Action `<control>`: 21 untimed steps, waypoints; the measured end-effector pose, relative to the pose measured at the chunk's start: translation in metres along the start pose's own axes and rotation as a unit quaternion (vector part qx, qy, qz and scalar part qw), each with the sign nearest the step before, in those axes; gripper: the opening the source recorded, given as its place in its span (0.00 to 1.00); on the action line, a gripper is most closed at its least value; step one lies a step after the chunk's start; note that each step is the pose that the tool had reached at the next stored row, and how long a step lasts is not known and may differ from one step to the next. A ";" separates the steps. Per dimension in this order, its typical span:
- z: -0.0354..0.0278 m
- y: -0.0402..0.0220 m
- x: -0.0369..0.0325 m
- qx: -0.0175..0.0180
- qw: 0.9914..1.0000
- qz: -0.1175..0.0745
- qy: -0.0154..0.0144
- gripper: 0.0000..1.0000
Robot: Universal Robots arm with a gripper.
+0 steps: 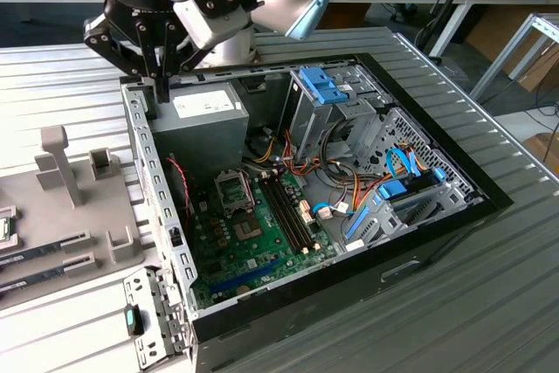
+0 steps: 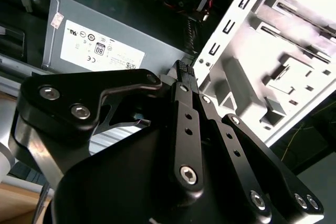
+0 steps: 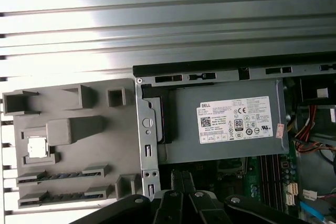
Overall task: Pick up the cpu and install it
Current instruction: 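Reach for the cpu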
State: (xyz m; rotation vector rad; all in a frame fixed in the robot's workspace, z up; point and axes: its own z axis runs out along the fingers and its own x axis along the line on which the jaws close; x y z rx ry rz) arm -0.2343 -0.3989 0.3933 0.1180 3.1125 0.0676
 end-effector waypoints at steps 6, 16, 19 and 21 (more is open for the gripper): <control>0.0000 -0.0003 0.0038 0.000 1.000 0.000 0.000 0.11; -0.0003 -0.0011 0.0139 0.000 1.000 0.000 0.000 0.11; -0.0003 -0.0013 0.0169 0.000 1.000 0.000 0.000 0.11; -0.0004 -0.0014 0.0186 0.000 1.000 0.000 0.000 0.11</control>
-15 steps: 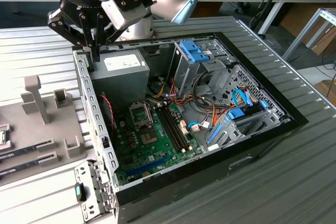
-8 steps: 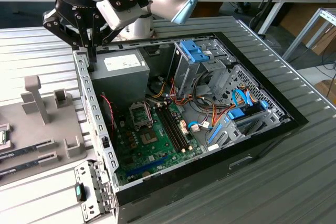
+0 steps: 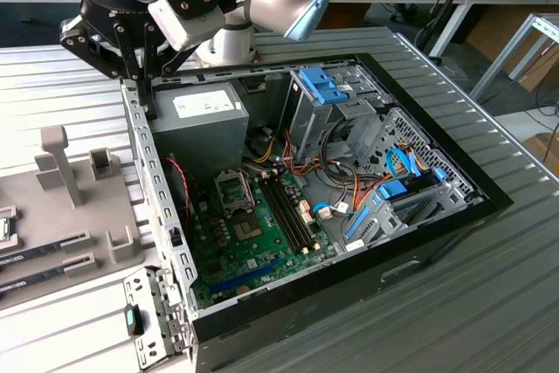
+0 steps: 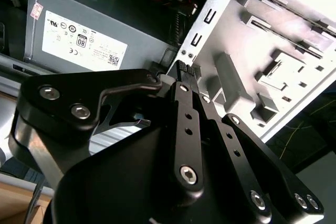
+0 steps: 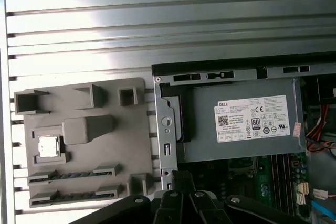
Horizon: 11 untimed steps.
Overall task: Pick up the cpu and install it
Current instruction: 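Reach for the cpu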
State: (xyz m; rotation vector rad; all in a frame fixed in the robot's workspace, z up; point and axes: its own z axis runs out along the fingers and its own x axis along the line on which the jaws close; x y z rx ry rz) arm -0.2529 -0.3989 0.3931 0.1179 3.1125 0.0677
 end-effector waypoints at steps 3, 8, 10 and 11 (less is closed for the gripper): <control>0.0000 -0.0002 0.0023 0.000 1.000 0.000 0.000 0.11; -0.0001 -0.0006 0.0077 0.000 1.000 0.000 0.000 0.11; -0.0002 -0.0007 0.0094 0.000 1.000 0.000 0.000 0.11; -0.0002 -0.0008 0.0101 0.000 1.000 0.000 0.000 0.11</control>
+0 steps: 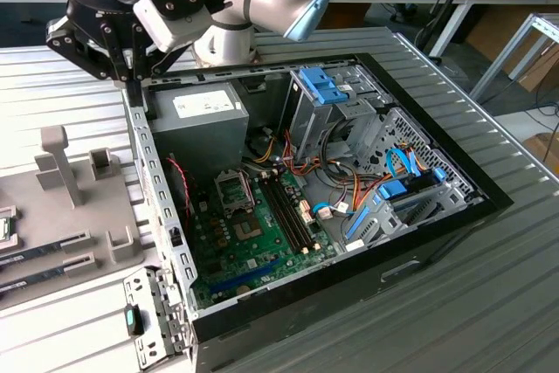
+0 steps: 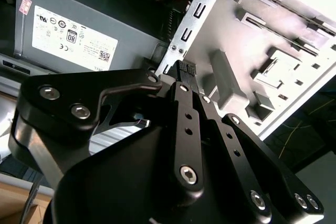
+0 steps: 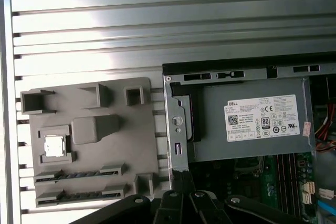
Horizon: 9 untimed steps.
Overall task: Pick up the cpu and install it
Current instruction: 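Reach for the cpu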
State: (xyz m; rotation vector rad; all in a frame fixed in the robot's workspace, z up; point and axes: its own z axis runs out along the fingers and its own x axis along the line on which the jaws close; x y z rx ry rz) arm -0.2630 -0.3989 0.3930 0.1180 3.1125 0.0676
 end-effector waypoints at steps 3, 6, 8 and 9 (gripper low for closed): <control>0.0000 -0.0002 0.0020 0.000 1.000 0.000 0.000 0.11; -0.0001 -0.0003 0.0043 0.000 1.000 0.000 0.000 0.11; -0.0001 -0.0005 0.0059 0.000 1.000 0.000 0.000 0.11; -0.0001 -0.0005 0.0066 0.000 1.000 0.000 0.000 0.11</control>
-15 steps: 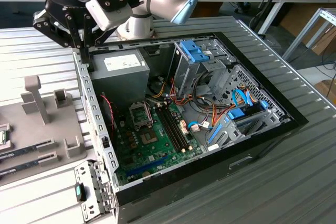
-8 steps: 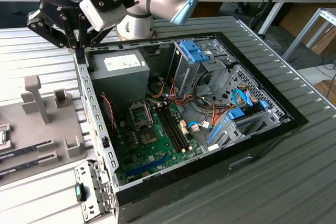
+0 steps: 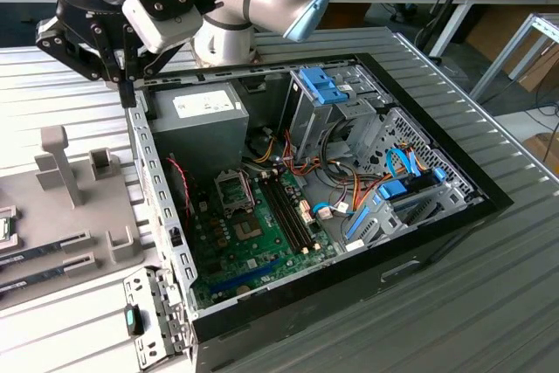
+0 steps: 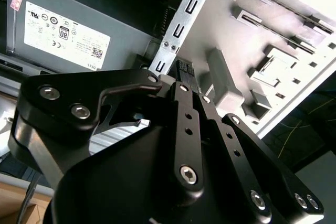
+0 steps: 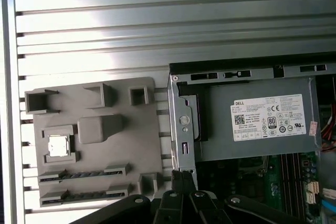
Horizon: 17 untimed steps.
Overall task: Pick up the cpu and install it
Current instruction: 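Reach for the cpu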
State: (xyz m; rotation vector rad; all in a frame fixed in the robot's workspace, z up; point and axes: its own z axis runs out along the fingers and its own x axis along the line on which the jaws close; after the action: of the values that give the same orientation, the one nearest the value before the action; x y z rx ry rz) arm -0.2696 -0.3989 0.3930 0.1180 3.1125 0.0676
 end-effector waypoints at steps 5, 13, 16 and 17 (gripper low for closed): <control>-0.0001 -0.0004 0.0050 0.000 1.000 0.000 0.000 0.11; -0.0003 -0.0009 0.0123 0.000 1.000 0.000 0.000 0.11; -0.0003 -0.0011 0.0146 0.000 1.000 0.000 0.000 0.11; -0.0003 -0.0012 0.0154 0.000 1.000 0.000 0.000 0.11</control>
State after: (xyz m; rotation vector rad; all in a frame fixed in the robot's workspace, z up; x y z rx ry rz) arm -0.2850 -0.3989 0.3928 0.1179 3.1125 0.0676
